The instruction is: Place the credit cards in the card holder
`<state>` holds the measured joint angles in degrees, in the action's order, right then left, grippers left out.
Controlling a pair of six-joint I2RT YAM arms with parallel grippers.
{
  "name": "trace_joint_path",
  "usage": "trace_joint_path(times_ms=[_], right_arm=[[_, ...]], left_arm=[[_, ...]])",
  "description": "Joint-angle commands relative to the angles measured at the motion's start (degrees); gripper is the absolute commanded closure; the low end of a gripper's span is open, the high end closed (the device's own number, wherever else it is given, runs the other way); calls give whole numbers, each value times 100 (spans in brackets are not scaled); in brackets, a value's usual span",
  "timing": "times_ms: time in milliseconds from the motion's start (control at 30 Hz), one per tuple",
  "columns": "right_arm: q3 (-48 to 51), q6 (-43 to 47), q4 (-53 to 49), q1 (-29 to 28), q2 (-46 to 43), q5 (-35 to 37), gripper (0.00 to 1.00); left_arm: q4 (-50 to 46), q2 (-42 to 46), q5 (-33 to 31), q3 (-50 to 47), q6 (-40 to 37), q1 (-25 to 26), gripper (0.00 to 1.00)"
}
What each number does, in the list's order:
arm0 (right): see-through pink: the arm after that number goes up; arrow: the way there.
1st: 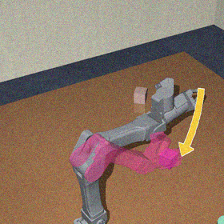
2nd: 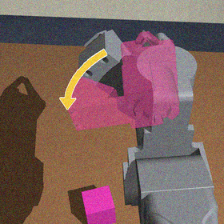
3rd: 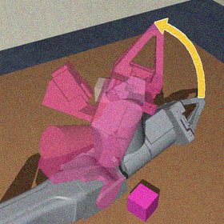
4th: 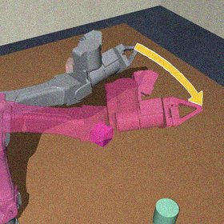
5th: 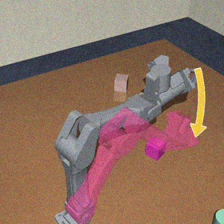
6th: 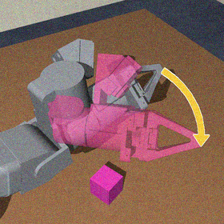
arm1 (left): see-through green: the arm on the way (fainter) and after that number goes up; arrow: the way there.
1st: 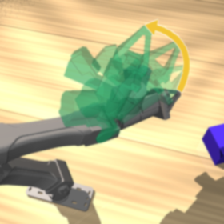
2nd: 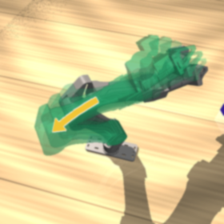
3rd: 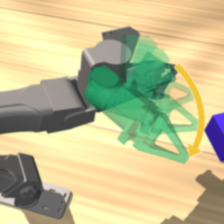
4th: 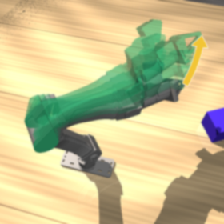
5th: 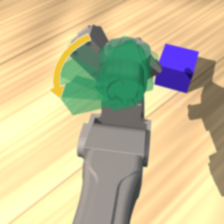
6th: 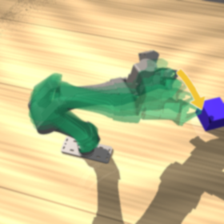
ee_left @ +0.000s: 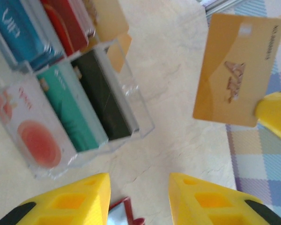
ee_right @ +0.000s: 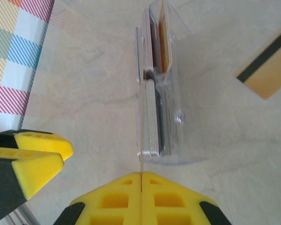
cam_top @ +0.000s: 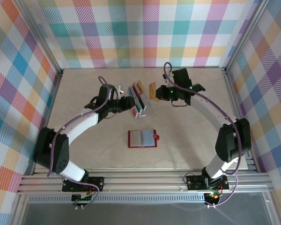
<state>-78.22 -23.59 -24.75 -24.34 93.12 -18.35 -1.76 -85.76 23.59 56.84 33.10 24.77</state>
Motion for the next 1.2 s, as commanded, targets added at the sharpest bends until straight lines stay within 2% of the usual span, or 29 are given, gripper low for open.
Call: trace_joint_path(times_ms=[0,200,333,500,733,900,1167], right_arm=[[595,-125,591,-210,-456,38,100],[2095,-355,1371,-695,-1143,-69,100],[2919,-551,1767,-1184,-1535,194,100],[3560,-843,2176,-1600,-1806,327,100],[4153,-1238,2690,-1715,-1673,408,100],[4328,-1481,3427,-1715,-1142,-227,100],[4645,-1828,3873,-1715,-1053,-446,100]], left_arm=[[327,453,-636,-477,-263,333,60],[283,820,-1395,-1285,-561,838,59],[282,1183,-1743,-1892,-738,906,58],[495,1170,-2019,-2305,-798,1015,59],[792,501,-2069,-2301,-940,1286,62],[919,220,-2209,-2385,-949,1397,66],[1090,172,-2378,-2660,-916,1434,70]])
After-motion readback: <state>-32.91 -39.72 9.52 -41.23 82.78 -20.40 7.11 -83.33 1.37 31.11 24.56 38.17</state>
